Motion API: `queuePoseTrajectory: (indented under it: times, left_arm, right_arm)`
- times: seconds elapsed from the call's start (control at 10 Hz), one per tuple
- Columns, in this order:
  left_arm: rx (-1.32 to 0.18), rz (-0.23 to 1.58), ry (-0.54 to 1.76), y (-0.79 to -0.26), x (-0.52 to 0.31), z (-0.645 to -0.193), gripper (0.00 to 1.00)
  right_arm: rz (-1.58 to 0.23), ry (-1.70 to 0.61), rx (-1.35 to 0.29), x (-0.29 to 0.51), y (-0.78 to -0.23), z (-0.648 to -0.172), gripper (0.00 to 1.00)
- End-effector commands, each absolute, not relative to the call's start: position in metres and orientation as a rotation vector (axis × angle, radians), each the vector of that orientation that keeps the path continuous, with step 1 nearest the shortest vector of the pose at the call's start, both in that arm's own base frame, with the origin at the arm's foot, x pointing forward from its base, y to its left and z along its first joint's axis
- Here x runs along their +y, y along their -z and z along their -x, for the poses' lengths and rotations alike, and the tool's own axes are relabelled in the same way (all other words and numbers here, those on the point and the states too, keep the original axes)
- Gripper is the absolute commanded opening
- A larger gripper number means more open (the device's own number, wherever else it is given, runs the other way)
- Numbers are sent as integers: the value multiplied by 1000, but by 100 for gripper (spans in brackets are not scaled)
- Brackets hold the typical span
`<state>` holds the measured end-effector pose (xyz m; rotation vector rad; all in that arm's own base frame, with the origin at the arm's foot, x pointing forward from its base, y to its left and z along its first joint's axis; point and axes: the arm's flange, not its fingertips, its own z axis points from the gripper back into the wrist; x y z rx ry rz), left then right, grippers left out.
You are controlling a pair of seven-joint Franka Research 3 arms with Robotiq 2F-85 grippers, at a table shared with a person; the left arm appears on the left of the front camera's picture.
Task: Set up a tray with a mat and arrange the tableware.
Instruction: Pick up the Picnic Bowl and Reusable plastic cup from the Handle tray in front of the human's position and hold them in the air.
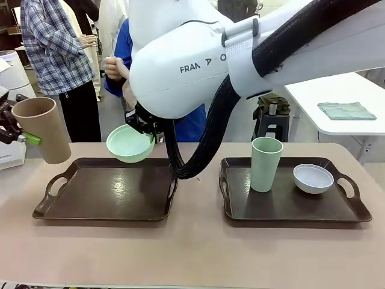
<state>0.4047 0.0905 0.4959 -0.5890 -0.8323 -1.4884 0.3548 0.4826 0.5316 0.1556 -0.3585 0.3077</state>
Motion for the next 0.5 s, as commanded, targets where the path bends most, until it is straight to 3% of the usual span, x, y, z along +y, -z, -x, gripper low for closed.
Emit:
queuePoseTrajectory:
  times: [0.0,0.4]
  left_arm:
    - [-858,567,1447,-505,90,-397,37]
    - [-850,571,1465,-508,95,-398,37]
  right_arm:
    - [-133,-274,-317,487,-512,-363,0]
    - [-156,-308,-359,483,-532,-355,0]
